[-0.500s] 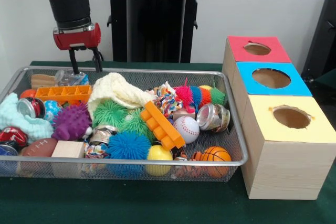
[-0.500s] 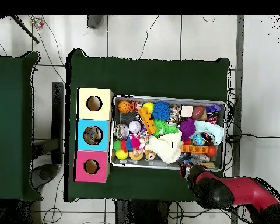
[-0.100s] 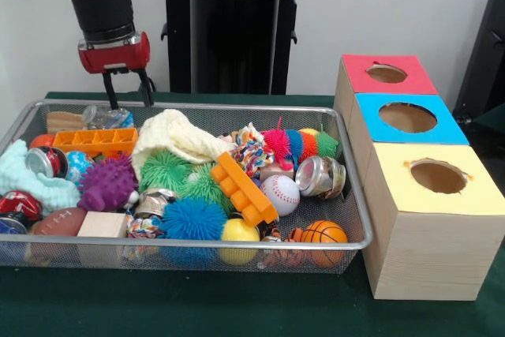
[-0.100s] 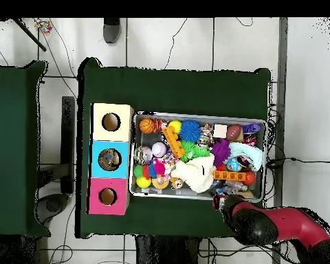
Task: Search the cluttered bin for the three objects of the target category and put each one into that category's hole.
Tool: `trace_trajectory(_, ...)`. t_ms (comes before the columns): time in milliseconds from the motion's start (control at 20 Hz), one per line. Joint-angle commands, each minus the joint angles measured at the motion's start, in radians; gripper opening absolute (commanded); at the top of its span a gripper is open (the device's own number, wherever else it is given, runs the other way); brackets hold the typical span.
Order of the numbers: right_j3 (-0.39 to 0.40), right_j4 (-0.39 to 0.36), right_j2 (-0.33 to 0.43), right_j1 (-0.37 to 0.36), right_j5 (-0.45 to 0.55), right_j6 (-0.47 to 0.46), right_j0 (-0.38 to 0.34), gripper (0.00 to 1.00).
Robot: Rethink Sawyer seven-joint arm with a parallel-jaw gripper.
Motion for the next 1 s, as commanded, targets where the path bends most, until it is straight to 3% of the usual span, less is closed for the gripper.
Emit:
trace_trajectory(50, -0.072, 0.009, 0.088, 0.024, 0.140, -0.351, -0.013, 1.00)
trace_trajectory(500, -0.080, -0.002, 0.094, 0.029, 0.161, -0.342, -0.016, 1.00)
trace_trajectory(1000, -0.151, 0.013, 0.107, 0.044, 0.218, -0.378, -0.004, 1.00)
